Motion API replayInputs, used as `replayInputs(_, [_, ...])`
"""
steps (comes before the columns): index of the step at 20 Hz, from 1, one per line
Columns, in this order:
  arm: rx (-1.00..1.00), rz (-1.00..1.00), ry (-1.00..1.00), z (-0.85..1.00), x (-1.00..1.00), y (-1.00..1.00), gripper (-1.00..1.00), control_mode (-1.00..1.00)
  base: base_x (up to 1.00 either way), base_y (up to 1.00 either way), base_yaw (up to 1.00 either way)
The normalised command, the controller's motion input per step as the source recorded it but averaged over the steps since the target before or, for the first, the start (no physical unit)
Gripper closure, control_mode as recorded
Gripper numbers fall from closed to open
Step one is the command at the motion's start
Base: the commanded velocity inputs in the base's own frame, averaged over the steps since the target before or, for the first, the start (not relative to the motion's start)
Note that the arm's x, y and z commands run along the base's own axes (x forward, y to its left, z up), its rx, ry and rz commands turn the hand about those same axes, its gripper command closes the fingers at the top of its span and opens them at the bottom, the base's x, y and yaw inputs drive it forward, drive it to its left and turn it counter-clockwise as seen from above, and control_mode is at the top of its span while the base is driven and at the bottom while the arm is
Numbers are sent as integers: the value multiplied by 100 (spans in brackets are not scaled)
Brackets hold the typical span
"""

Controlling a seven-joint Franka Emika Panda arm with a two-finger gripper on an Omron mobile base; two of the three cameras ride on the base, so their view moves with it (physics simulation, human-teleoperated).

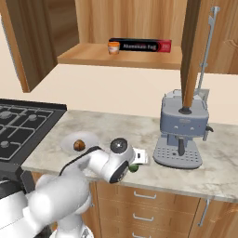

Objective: Pick the avocado and bread from the counter and place them on the plate. Then pick the jam from the cabinet and place it next to the plate. Lastly close the cabinet door.

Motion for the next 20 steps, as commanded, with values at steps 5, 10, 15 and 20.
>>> replayInputs(5, [21, 0, 17, -36, 29, -17, -100, -100, 0, 0, 0])
replayInputs(10, [8, 0, 12, -27, 29, -8, -100, -100, 0, 0, 0])
replayInputs(15, [0, 0, 9, -39, 11, 0, -100, -100, 0, 0, 0])
replayInputs(20, [0, 0, 4, -24, 1, 0, 100, -100, 0, 0, 0])
